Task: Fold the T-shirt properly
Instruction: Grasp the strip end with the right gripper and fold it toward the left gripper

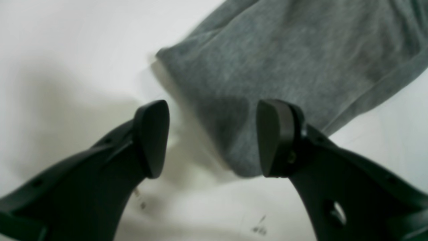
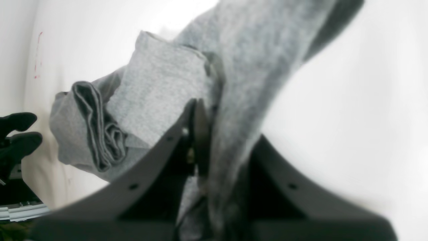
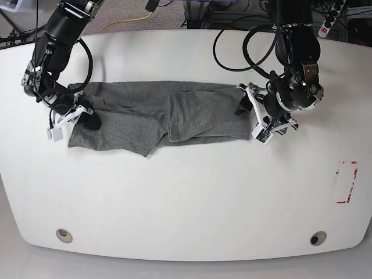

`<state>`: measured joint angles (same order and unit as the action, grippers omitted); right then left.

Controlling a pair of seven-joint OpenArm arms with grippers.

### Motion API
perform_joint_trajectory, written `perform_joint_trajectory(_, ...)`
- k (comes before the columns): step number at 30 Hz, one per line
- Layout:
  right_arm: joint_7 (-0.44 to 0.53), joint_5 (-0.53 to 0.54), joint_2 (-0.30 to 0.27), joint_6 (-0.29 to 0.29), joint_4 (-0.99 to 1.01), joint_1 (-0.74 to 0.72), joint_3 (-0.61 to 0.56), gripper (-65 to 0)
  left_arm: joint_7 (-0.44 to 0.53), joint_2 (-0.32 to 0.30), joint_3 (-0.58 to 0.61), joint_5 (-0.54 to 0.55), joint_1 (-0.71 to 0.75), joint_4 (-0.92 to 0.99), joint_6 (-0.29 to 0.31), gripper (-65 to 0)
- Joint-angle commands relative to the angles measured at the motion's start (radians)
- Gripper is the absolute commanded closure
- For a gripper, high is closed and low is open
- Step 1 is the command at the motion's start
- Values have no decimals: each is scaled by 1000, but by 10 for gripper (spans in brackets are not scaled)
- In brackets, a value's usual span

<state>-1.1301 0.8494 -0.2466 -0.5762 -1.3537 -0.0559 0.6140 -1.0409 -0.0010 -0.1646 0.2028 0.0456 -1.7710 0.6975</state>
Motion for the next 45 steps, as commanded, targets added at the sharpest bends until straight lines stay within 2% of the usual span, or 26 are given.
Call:
perform_joint_trajectory(1,18,26,-15,-8,-22,-17,2,0,49,8,0,5,-36,52,1,-307)
perform_joint_trajectory(2,18,26,-15,-8,-22,-17,2,0,58,12,0,5,-42,81,1,-254)
perform_joint_trajectory(4,18,26,-15,-9,-22,-15,1,0,80,12,0,5,-54,153,1,-107)
perform_joint_trajectory(5,18,26,-15,-9,-22,-15,1,0,89,12,0,5,-65,185,1,-56)
perform_joint_trajectory(6,18,26,-15,-11,-23,-15,1,0,93,11,0,5,-71,202,1,-43)
perform_joint_trajectory(10,18,26,-18,-8,-88,-8,-50,0,112,5,0,5,-88,280,1,-57)
perform_joint_trajectory(15,22,26,-12,-3,-269,20,-124,0,127,5,0,5,-88,303,1,-60)
perform_joint_trajectory(17,20,26,2,9,-309,20,-144,0,127,5,-2,5,-88,303,1,-60)
perform_joint_trajectory(20,20,26,26,57,-369,20,-159,0,127,-11,-3,4,-88,305,1,-60)
perform_joint_trajectory(27,18,26,60,72,-525,20,-293,0,127,-23,-3,5,-88,336,1,-61)
perform_joint_trajectory(30,18,26,99,72,-560,20,-325,0,129,-26,-3,5,-92,368,1,-61)
perform_joint_trajectory(39,18,24,163,72,-556,14,-448,0,129,-41,-5,7,-106,385,1,-61)
perform_joint_trajectory(45,43,26,209,72,-452,-11,-517,0,129,-38,-5,10,-108,383,1,-61)
